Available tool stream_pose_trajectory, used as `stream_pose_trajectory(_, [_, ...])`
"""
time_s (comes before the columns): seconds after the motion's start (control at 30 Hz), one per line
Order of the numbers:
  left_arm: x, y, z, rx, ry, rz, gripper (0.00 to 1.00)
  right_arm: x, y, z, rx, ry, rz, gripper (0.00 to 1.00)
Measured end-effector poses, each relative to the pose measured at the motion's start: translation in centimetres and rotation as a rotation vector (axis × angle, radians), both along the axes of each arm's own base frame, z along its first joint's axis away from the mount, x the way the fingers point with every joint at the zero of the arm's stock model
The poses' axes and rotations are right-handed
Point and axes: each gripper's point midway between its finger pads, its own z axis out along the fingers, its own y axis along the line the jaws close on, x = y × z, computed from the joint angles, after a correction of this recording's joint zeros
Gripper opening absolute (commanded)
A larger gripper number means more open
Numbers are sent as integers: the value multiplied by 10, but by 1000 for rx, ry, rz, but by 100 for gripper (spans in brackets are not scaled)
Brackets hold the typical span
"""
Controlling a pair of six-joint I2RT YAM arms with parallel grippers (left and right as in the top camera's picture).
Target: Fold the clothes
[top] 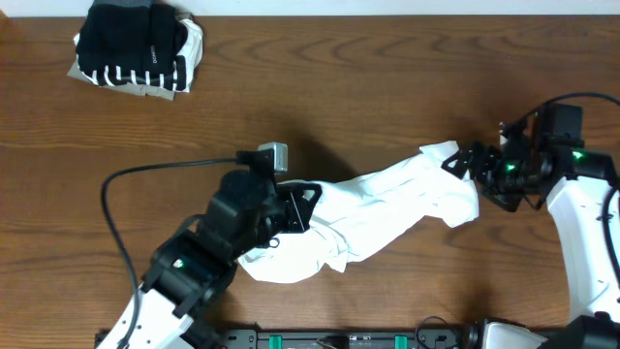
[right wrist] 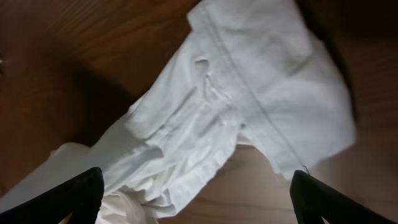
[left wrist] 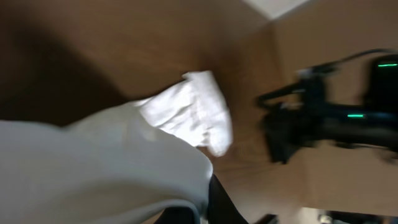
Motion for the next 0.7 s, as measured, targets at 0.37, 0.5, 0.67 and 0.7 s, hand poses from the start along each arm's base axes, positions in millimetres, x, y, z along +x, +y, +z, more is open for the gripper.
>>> stream_pose_trajectory(0.37, [-19,5,103,-157,-186,-37,6,15,37,0,46,-45,13,95])
stream_pose_trajectory(0.5, [-26,10,118,-170,-205,-38,6,19,41,4,72,-54,-9,95])
stream_pose_trajectory(0.67, [-29,12,112,-151,-178,-38,6,22,49,7,106,-51,-30,95])
stream_pose_trajectory(0.7, [-29,13,110,-147,-171,-37,6,22,51,7,109,-52,-32,95])
